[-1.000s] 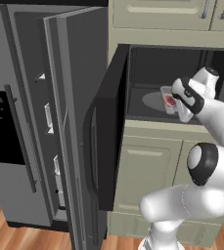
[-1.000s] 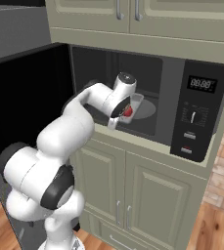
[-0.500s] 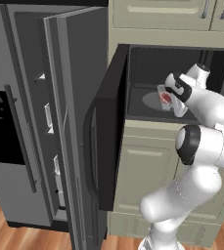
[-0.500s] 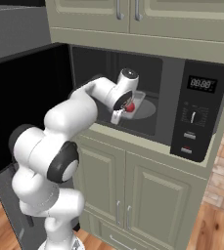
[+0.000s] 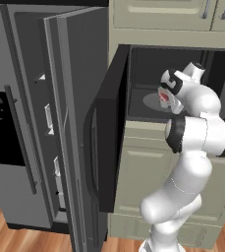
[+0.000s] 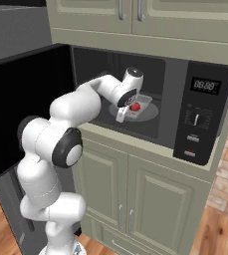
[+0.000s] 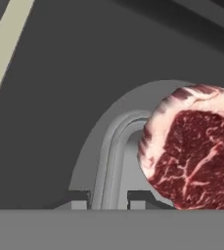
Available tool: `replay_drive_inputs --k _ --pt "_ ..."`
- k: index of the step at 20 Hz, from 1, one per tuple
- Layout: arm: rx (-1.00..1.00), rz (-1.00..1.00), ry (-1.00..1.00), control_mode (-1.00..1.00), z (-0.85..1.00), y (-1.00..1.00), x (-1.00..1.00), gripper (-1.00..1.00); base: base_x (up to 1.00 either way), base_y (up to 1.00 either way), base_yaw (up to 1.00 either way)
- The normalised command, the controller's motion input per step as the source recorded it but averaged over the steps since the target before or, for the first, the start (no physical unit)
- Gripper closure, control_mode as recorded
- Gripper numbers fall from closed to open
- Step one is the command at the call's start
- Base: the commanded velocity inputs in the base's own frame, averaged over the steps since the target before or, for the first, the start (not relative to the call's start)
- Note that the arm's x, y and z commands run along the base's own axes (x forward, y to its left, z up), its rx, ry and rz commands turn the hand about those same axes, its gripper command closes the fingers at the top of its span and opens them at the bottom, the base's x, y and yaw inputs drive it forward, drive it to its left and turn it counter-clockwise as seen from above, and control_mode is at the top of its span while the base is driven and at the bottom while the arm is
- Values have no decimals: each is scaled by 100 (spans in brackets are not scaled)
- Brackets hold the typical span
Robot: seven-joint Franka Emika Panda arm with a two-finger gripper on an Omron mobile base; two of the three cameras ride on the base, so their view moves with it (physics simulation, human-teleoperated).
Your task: Place the tupperware containing the steak and bell pepper meal in the microwave. Close the microwave door and press the start button to reheat the meal.
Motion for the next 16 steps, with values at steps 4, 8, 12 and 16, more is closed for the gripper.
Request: replay_drive_inputs --k 4,8,12,16 --pt "0 0 0 -100 -7 -16 8 -100 0 0 0" --pt "-1 4 -6 -100 -3 -3 -38 -100 0 0 0" --pt "-10 6 -17 -100 -24 8 -89 -100 0 0 0" --pt "-18 5 -22 -100 -1 59 -76 -100 0 0 0"
